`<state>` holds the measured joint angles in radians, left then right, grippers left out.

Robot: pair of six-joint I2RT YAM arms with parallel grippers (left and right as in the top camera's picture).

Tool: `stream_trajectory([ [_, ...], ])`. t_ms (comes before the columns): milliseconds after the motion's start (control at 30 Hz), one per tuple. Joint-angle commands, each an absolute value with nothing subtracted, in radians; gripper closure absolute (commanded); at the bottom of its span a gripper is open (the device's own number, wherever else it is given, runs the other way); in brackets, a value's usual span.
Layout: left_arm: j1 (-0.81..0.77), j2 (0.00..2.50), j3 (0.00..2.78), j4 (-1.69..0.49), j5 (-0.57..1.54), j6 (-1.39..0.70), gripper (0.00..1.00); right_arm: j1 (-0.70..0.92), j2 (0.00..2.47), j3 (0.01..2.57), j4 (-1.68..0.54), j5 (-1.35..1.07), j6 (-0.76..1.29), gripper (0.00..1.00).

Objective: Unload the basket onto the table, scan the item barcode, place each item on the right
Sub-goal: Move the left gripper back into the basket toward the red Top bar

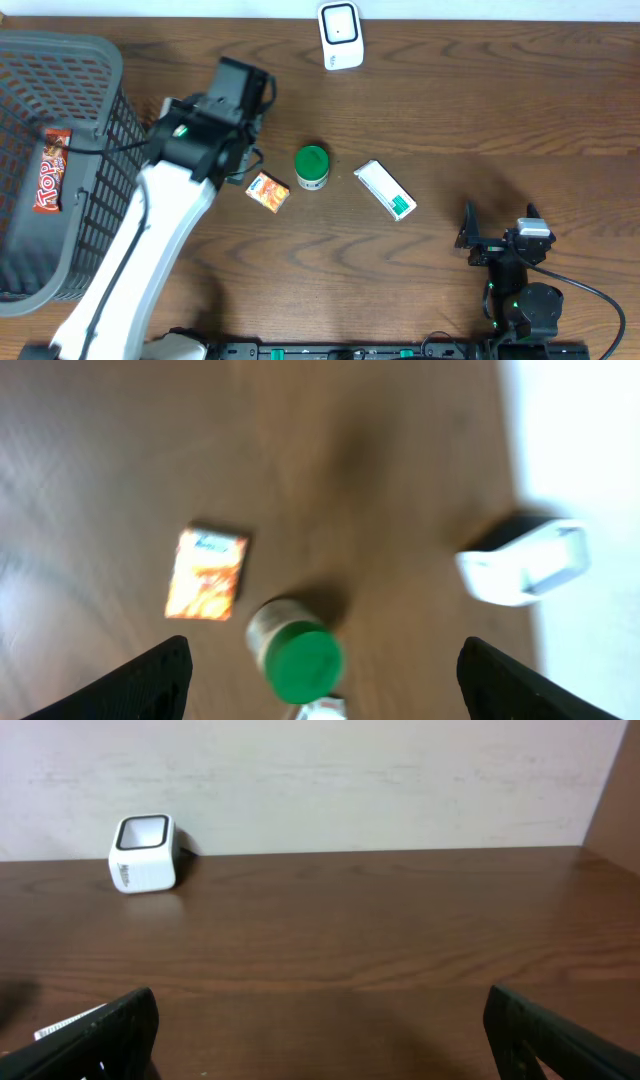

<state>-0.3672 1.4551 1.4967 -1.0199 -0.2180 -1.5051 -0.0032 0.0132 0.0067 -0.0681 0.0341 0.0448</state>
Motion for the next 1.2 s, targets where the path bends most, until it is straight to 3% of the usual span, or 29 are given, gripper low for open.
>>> stream_trajectory([
  [0,-0.362,1.349,1.494,-0.989,-0.36,-1.342,0.14,0.007,0.012,0.006,-0.071,0.04,0.055,0.01],
  [233,-0.362,1.185,1.494,-0.849,-0.484,-1.045,0.09,0.007,0.012,0.006,-0.072,0.039,0.055,0.01],
  [567,-0.362,1.041,1.494,-0.811,-0.753,-0.942,0.04,0.007,0.012,0.006,-0.072,0.04,0.055,0.01],
  [800,-0.353,0.987,1.494,-0.655,-0.914,-0.664,0.04,0.007,0.012,0.006,-0.072,0.04,0.055,0.01],
  [1167,-0.123,0.997,1.495,-0.622,-0.933,-0.577,0.03,0.007,0.012,0.006,-0.072,0.04,0.055,0.01],
])
